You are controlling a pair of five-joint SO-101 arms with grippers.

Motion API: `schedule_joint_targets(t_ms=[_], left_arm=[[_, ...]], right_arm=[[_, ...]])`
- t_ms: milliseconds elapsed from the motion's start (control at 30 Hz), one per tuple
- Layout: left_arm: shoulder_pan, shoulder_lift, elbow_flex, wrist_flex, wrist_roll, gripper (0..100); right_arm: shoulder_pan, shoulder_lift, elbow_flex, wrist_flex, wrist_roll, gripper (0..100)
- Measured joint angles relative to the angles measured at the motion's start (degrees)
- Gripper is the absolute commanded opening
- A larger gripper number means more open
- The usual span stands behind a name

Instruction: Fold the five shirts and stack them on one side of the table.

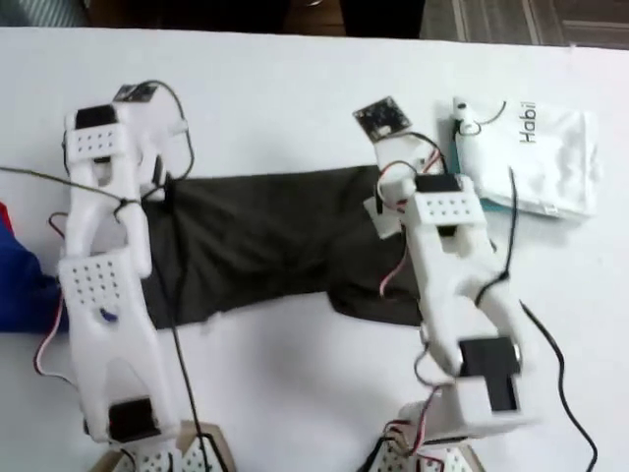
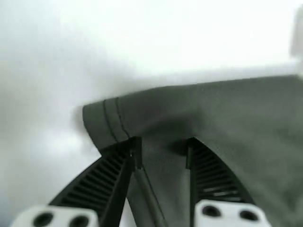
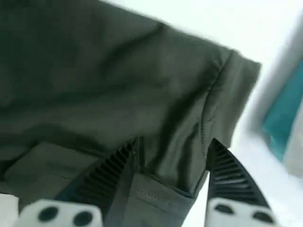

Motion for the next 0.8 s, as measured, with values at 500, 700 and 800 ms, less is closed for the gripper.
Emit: schedule_joint_targets(t_ms=[500,700,800], left_arm=[[-0.09,13.54,-33.67,6.77,2.55,18],[0.0,13.45,-33.85,8.79,2.64,18],[0.0,12.04,-27.78,8.79,2.73,18]], right_arm=[[0.09,22.51,-22.77,7.3,0.0,21.2],[0.09,26.9,-28.31,7.82,0.0,21.2],[0.09,26.99,-32.18,10.55,0.0,21.2]])
